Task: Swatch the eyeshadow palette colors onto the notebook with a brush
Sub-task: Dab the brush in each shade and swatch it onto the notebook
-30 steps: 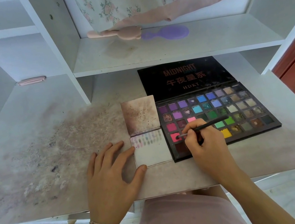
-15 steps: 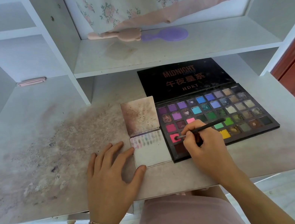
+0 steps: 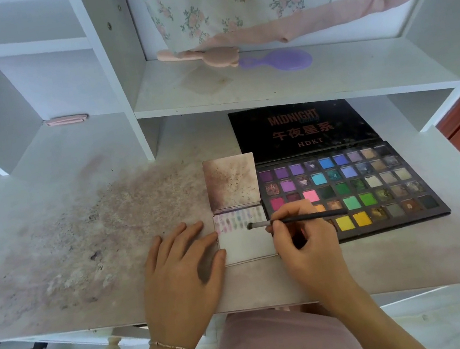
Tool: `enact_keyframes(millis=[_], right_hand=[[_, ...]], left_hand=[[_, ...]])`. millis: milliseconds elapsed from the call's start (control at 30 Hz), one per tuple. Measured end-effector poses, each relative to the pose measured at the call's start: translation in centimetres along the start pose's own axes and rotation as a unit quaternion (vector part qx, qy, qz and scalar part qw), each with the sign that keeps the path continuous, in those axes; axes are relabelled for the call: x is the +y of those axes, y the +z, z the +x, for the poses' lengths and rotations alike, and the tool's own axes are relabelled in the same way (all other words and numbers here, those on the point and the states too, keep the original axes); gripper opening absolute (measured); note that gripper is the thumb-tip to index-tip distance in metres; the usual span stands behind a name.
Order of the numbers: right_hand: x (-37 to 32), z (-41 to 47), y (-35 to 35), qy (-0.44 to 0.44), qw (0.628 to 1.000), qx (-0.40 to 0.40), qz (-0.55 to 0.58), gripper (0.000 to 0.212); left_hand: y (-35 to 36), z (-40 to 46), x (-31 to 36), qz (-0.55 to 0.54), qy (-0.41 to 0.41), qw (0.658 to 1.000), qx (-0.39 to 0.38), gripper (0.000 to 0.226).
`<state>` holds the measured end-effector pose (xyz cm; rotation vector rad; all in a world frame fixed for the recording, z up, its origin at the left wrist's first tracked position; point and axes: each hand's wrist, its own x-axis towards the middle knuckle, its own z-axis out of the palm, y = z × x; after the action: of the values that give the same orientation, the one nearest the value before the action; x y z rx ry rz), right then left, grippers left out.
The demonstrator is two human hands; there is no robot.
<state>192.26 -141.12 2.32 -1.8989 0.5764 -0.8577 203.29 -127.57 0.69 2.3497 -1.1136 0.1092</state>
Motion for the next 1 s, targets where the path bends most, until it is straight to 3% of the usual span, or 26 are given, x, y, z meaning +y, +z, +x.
enact_keyframes(millis=[300, 567, 1000], right_hand=[[-0.7, 0.6, 2.4, -0.030, 0.997, -0.062, -0.041, 0.025], [-0.5, 0.6, 2.4, -0.015, 0.994, -0.095, -0.050, 0.015], [-0.3, 0.6, 2.5, 0.005, 0.993, -0.104, -0.063, 0.009]], left_hand=[[-0.1, 0.0, -0.1, -0.008, -0.004, 1.000, -0.003, 0.038], [-0.2, 0.0, -0.1, -0.024, 0.008, 1.000, 0.018, 0.033], [-0.1, 0.0, -0.2, -0.024, 0.008, 1.000, 0.018, 0.031]])
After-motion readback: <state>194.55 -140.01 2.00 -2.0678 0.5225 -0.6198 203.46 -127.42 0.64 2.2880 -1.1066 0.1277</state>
